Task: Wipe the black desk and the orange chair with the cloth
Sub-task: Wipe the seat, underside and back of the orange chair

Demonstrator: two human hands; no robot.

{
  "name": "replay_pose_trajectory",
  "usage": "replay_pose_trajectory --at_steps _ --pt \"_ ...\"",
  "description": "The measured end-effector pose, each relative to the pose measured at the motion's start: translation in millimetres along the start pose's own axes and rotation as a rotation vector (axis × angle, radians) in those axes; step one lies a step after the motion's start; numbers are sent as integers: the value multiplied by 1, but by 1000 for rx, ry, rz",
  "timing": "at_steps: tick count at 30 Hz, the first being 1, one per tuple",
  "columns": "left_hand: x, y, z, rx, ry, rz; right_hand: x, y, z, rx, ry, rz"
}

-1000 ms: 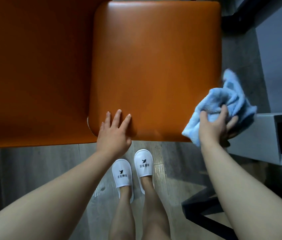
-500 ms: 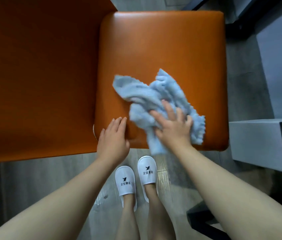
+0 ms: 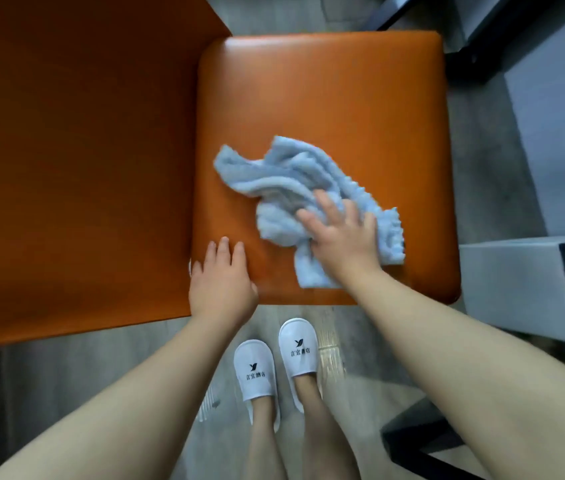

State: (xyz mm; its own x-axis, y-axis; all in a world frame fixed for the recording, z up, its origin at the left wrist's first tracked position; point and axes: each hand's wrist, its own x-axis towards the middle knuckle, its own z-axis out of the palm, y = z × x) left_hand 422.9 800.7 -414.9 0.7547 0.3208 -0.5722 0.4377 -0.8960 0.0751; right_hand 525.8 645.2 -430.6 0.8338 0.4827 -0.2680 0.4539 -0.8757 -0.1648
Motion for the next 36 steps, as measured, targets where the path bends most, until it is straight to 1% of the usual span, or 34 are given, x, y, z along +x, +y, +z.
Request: replay_pose_trajectory --at_steps 2,4,5,6,7,8,10,11,12,14,16,17,19,21,24,25,26,27,28,29,30,31,32,33,34,35,36 --pt "-2 -3 -2 -21 -34 13 -6 47 -2 32 67 405" --pt "-4 -4 -5 -88 -26 36 -24 96 -17 159 180 819" --pt "-6 -5 -7 -135 -4 35 -34 112 -26 235 258 965" --pt "-7 -7 -8 -183 23 28 -40 118 -35 304 335 1050" --pt "-9 -8 -10 -222 52 23 -42 115 -41 364 404 1055" --pt "-10 -10 -12 -249 78 20 -38 104 -44 405 459 970" --pt "-12 -17 -18 -296 121 3 -11 63 -50 397 486 657" --pt "-14 -22 -21 -338 150 -18 10 37 -55 360 454 509" --pt "-14 -24 -25 -401 187 -37 34 12 -58 309 387 380" --pt "-17 -30 -32 -562 265 -57 67 -43 -55 233 168 166" --pt "-20 -32 -37 -786 383 -109 73 -93 -38 138 -28 -7" --pt "-20 -31 -40 -920 446 -171 66 -113 -26 83 -61 -64" --pt "-18 -32 -45 -1157 526 -301 35 -140 -2 30 -67 -159" --pt "-16 -33 -48 -1222 529 -353 0 -140 15 15 -101 -295" --pt "-18 -33 -46 -1148 487 -270 -44 -90 10 -16 -212 -537" --pt "-18 -33 -44 -1099 465 -240 -55 -68 0 -56 -217 -575" --pt "-18 -33 -41 -1033 437 -221 -65 -41 -7 -76 -179 -533" --pt "-18 -34 -39 -955 402 -207 -73 -14 -14 -96 -129 -413" --pt "-18 -33 -36 -874 365 -192 -82 12 -21 -77 -97 -205" --pt "-18 -32 -34 -799 323 -175 -88 34 -29 -43 -74 97" --pt "-19 -29 -32 -726 282 -153 -93 51 -34 54 2 453" --pt "-20 -27 -29 -646 237 -125 -95 59 -41 162 106 767" --pt "-22 -24 -26 -550 186 -88 -96 56 -43 258 197 945" --pt "-23 -21 -23 -448 133 -45 -94 45 -46 309 287 957" --pt "-24 -19 -20 -358 87 -3 -91 28 -45 283 367 790" --pt "-24 -17 -17 -287 50 28 -90 9 -43 251 391 515" --pt "-24 -16 -16 -232 21 47 -90 -6 -35 173 322 189"
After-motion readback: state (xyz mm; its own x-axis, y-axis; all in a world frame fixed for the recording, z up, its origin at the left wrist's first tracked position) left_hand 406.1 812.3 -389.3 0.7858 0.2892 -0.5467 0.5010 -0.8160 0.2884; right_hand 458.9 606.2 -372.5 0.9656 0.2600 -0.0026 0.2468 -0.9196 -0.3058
